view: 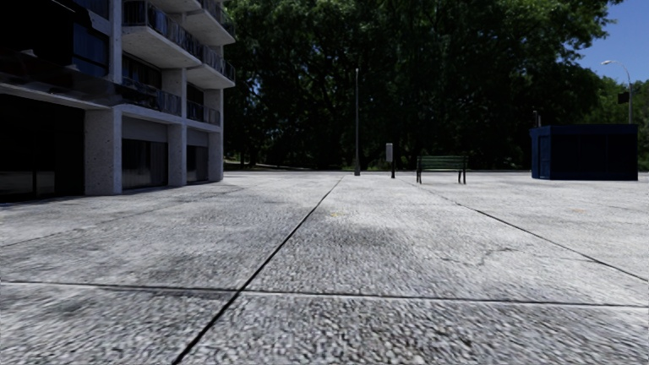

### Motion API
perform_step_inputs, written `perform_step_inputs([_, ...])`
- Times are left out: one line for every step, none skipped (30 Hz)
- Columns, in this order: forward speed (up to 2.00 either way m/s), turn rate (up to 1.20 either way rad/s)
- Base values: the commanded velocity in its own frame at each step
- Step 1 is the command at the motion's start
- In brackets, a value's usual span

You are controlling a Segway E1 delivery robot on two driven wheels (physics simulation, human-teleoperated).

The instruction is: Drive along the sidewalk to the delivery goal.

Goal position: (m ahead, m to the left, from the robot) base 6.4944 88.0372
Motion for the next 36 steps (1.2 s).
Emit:
perform_step_inputs([2.00,0.47])
perform_step_inputs([2.00,0.47])
perform_step_inputs([2.00,0.47])
perform_step_inputs([2.00,0.47])
perform_step_inputs([2.00,0.47])
perform_step_inputs([2.00,0.47])
perform_step_inputs([2.00,0.47])
perform_step_inputs([2.00,0.47])
perform_step_inputs([2.00,0.47])
perform_step_inputs([2.00,0.47])
perform_step_inputs([2.00,0.47])
perform_step_inputs([2.00,0.47])
perform_step_inputs([2.00,0.47])
perform_step_inputs([2.00,0.42])
perform_step_inputs([2.00,0.28])
perform_step_inputs([2.00,0.24])
perform_step_inputs([2.00,0.24])
perform_step_inputs([2.00,0.16])
perform_step_inputs([2.00,0.00])
perform_step_inputs([2.00,0.00])
perform_step_inputs([2.00,0.00])
perform_step_inputs([2.00,0.00])
perform_step_inputs([2.00,0.00])
perform_step_inputs([2.00,0.00])
perform_step_inputs([2.00,0.00])
perform_step_inputs([2.00,0.00])
perform_step_inputs([2.00,0.00])
perform_step_inputs([2.00,0.00])
perform_step_inputs([2.00,0.00])
perform_step_inputs([2.00,0.00])
perform_step_inputs([2.00,0.00])
perform_step_inputs([2.00,0.00])
perform_step_inputs([2.00,0.00])
perform_step_inputs([2.00,0.00])
perform_step_inputs([2.00,0.00])
perform_step_inputs([2.00,0.00])
